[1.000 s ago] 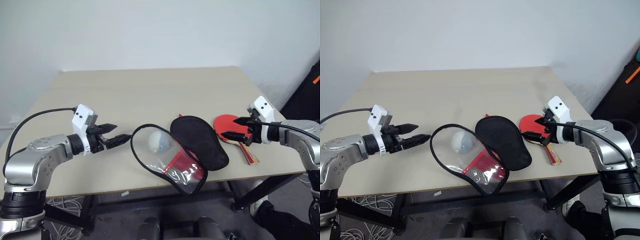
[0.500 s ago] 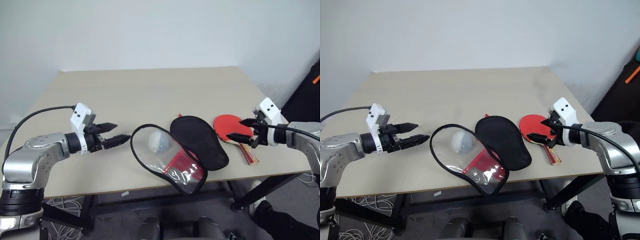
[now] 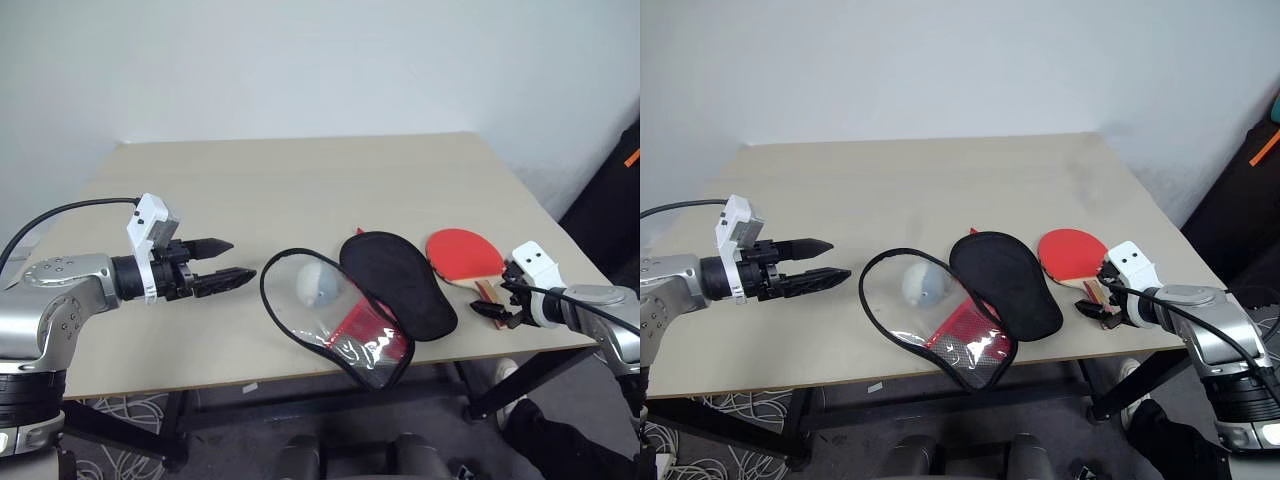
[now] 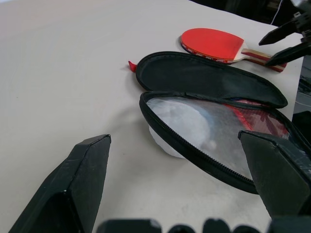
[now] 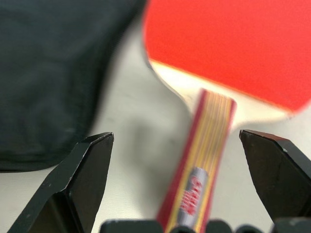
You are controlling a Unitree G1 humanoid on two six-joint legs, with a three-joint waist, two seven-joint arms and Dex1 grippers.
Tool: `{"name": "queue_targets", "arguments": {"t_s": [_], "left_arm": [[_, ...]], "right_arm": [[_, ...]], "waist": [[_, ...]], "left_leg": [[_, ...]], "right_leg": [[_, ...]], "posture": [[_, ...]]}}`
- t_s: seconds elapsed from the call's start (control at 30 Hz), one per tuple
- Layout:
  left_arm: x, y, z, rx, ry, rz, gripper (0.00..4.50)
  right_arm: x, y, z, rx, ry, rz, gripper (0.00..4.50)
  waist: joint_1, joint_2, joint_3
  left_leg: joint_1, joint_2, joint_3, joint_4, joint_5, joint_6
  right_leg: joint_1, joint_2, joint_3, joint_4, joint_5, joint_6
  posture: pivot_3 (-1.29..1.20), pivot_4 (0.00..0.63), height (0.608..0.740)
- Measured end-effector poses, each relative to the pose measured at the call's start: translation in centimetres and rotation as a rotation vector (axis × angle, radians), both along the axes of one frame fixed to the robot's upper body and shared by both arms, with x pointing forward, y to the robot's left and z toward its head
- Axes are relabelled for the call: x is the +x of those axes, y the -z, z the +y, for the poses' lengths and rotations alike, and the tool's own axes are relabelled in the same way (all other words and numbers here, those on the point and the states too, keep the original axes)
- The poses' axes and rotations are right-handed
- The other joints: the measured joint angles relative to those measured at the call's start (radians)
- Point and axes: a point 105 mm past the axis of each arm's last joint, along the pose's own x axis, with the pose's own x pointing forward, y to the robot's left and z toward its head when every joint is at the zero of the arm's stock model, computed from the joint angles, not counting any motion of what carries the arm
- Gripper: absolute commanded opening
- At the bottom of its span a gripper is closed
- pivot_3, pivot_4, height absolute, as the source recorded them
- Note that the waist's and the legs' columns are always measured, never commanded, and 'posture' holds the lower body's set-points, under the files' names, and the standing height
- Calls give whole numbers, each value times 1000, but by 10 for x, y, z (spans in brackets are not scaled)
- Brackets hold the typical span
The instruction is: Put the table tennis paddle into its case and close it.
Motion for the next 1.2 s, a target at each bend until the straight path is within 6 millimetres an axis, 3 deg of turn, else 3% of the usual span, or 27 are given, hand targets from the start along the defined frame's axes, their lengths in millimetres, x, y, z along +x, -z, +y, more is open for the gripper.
{"name": "queue_targets", "arguments": {"t_s": [0.1, 0.27, 0.43, 0.63, 0.8, 0.93, 1.1, 1.2], "left_arm": [[0, 0, 0, 0, -1, 1, 4460], [0, 1, 0, 0, -2, 2, 4460], [0, 3, -1, -9, -2, 6, 4500], [1, 4, -2, -13, -7, 7, 4500], [1, 4, -2, -13, -7, 8, 4500], [1, 5, -2, -12, -7, 10, 4500], [1, 7, -3, -10, -3, 17, 4500], [1, 7, -3, -10, -5, 20, 4500]], "right_arm": [[3, 13, -7, 3, 73, 15, 4500], [10, 16, -8, 48, 136, 9, 4500], [19, 18, -9, 109, 219, 2, 3353], [26, 18, -11, 133, 279, -2, 1249], [27, 16, -8, 156, 288, -3, 1123], [37, 1, 23, 258, 236, -64, 1123], [49, -54, 82, 336, 72, -221, 1123], [44, -56, 109, 341, 10, -212, 1123]], "waist": [[0, 0, 0], [-2, -2, -1], [-2, -2, -1], [-3, -2, -1], [-3, -1, -1], [-11, 2, 0], [-25, 3, 1], [-24, 2, 0]], "left_leg": [[0, 0, 0, 0, 0, 0], [1, 0, 0, 0, 0, 0], [2, 0, 0, 0, 0, 0], [1, 0, 0, 0, 0, 0], [1, 0, 0, 0, 0, 0], [1, 1, 0, -1, 0, 0], [0, 0, -2, -2, 0, 0], [0, -1, -3, -2, 0, 0]], "right_leg": [[1, 0, 0, 0, 0, 0], [2, 1, 0, 0, 0, 0], [2, 1, 0, 0, 0, 0], [2, 1, 0, 0, 0, 0], [1, 1, 0, 0, 0, 0], [-1, 1, 1, 1, 0, 0], [-1, 1, 0, 1, 0, -1], [0, 1, 0, 1, 0, 0]], "posture": [[0, 0, 698], [0, 0, 698], [0, 0, 698], [0, 0, 698], [0, 0, 698], [0, 0, 698], [0, 0, 698], [0, 0, 698]]}}
